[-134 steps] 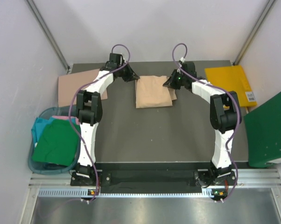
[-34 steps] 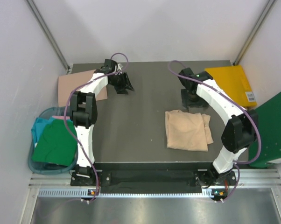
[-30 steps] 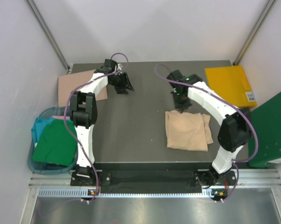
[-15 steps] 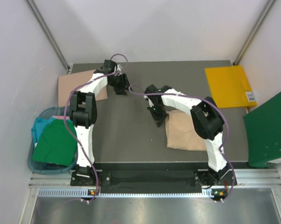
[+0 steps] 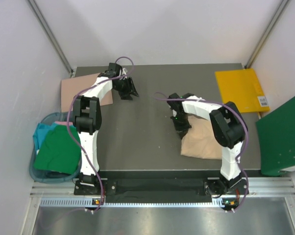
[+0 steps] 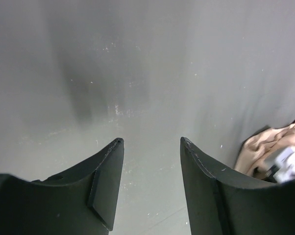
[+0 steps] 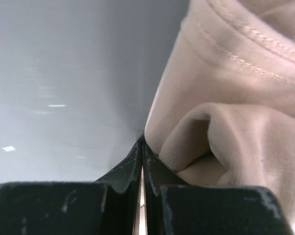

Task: Fold and stack the t-shirts
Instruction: Put the neatly folded tshirt into the corner of the board with the right arm

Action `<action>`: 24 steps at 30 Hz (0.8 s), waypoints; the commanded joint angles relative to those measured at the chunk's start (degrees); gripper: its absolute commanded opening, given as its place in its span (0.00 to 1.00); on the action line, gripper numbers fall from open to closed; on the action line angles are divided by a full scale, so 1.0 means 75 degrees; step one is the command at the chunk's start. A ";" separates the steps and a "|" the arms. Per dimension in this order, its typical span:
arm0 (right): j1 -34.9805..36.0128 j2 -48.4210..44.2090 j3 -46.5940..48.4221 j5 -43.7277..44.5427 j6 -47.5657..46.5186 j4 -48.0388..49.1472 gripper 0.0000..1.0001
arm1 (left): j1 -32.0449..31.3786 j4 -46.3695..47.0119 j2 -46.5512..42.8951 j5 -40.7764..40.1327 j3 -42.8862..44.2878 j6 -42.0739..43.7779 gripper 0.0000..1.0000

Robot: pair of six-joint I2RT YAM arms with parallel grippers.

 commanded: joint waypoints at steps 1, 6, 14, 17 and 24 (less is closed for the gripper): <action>-0.0750 -0.0480 -0.0478 0.1262 0.0208 -0.0331 0.00 | 0.0042 0.0063 -0.0318 0.0096 0.0004 0.0028 0.54; -0.1510 -0.0796 -0.0829 0.1707 0.0232 -0.0367 0.00 | 0.0042 0.0086 -0.0306 0.0096 0.0016 0.0027 0.54; -0.2016 -0.1043 -0.0970 0.2048 -0.0014 -0.0659 0.00 | 0.0042 0.0063 -0.0294 0.0073 -0.0008 0.0028 0.54; -0.1981 -0.1113 -0.0901 0.1686 -0.0120 -0.0694 0.00 | 0.0042 0.0063 -0.0283 0.0073 0.0004 0.0016 0.54; -0.1092 -0.1196 -0.0654 0.0900 0.0020 -0.0929 0.01 | 0.0042 0.0098 -0.0271 0.0037 -0.0020 -0.0031 0.54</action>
